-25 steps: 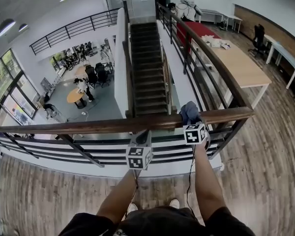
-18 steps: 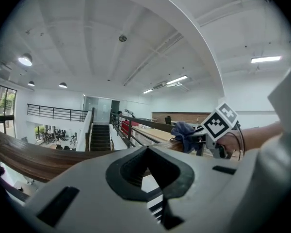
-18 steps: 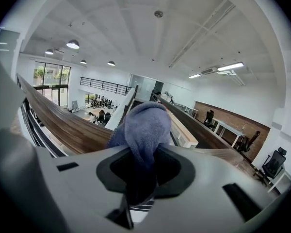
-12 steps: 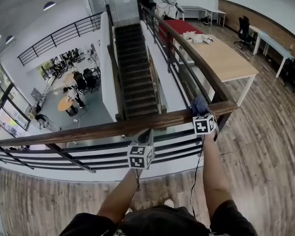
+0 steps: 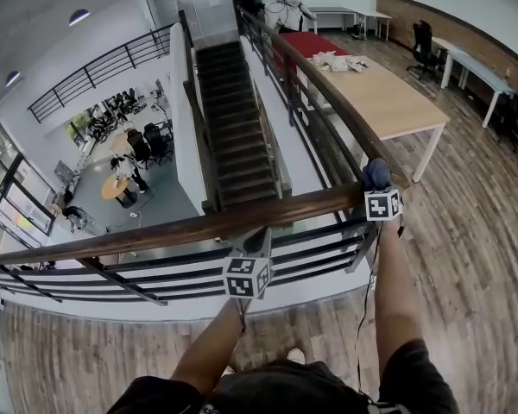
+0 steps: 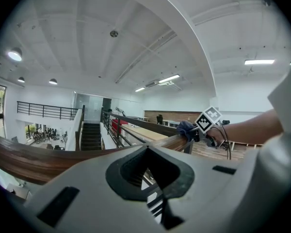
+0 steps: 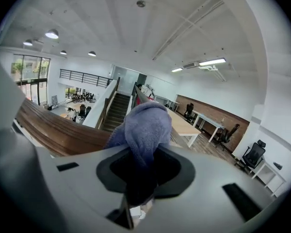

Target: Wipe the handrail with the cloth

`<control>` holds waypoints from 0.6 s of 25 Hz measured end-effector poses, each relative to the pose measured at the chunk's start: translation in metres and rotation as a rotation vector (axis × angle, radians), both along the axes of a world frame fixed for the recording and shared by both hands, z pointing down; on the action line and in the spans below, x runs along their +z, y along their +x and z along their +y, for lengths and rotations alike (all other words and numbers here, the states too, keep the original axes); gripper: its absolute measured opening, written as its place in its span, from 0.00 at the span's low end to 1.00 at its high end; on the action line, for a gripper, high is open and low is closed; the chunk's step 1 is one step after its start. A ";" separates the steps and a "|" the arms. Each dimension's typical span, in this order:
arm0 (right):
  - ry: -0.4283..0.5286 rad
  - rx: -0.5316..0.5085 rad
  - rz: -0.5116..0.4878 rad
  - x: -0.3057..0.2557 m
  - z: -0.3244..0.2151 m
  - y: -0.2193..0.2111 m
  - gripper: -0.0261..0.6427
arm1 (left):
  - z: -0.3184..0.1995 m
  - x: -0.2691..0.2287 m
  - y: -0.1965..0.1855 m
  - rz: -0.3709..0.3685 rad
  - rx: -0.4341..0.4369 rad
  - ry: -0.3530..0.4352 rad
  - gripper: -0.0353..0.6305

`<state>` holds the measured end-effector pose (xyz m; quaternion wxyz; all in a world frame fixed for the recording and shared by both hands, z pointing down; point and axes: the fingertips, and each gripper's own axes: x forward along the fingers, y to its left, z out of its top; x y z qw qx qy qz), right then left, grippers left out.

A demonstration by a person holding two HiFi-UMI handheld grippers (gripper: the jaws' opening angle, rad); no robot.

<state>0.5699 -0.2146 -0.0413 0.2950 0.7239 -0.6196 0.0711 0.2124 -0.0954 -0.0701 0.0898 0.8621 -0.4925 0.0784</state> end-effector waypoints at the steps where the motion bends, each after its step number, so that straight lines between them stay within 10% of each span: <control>1: 0.006 0.016 -0.001 -0.001 -0.002 0.011 0.15 | 0.000 0.000 -0.001 0.000 0.000 0.002 0.06; 10: -0.008 0.084 0.017 -0.001 -0.001 0.037 0.15 | 0.016 0.017 -0.039 0.031 -0.044 -0.049 0.06; 15: 0.213 0.057 -0.232 -0.014 0.011 -0.016 0.15 | 0.025 0.022 -0.087 0.062 -0.092 -0.059 0.06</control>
